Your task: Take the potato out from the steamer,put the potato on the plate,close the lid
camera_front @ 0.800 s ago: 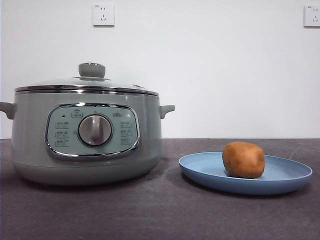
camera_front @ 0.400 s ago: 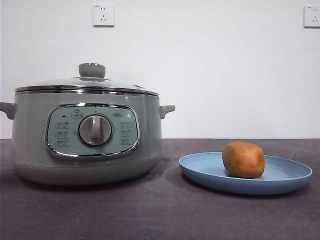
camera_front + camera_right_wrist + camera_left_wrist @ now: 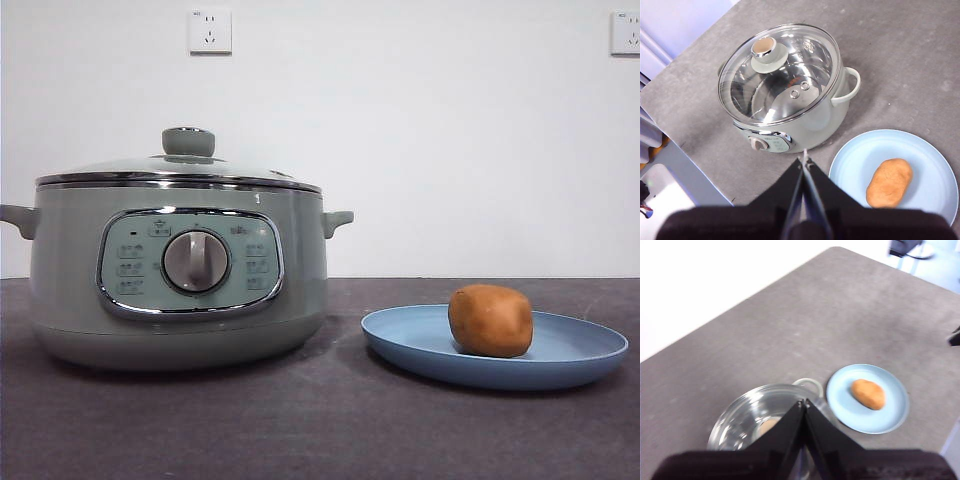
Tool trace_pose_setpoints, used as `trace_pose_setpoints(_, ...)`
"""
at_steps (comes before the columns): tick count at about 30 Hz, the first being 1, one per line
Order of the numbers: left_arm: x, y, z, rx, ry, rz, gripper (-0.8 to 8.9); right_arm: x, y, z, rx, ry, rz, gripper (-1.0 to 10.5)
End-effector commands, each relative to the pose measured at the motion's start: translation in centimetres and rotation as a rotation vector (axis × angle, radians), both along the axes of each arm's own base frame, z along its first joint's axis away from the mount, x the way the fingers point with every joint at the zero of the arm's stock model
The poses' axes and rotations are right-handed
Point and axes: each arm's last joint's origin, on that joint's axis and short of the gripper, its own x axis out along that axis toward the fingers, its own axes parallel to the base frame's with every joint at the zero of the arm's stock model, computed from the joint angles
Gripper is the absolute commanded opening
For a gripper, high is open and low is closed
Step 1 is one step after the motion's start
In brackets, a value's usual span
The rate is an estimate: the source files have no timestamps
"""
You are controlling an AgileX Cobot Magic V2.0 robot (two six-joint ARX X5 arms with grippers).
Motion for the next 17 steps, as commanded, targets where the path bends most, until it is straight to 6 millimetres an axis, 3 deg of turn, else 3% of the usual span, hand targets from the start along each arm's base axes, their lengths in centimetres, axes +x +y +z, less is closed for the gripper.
trace_pose_setpoints(1,-0.4,0.6,-1.8,-0.028,0.003,0.096,-0.03,0.1,0.0,-0.1,-0.002,-0.002,0.003,0.0)
trace_pose_setpoints(6,-2.6,2.7,-6.5,-0.116,-0.057,0.21,-0.04,0.1,0.0,-0.1,-0.003,-0.002,0.003,0.0)
trace_pose_setpoints(12,-5.1,4.7,-16.4,-0.17,-0.067,0.328,-0.03,0.1,0.0,-0.1,-0.002,-0.002,0.003,0.0)
trace_pose_setpoints(17,-6.6,5.6,-24.1,-0.347,-0.142,0.432,-0.03,0.1,0.0,-0.1,-0.002,-0.002,0.003,0.0)
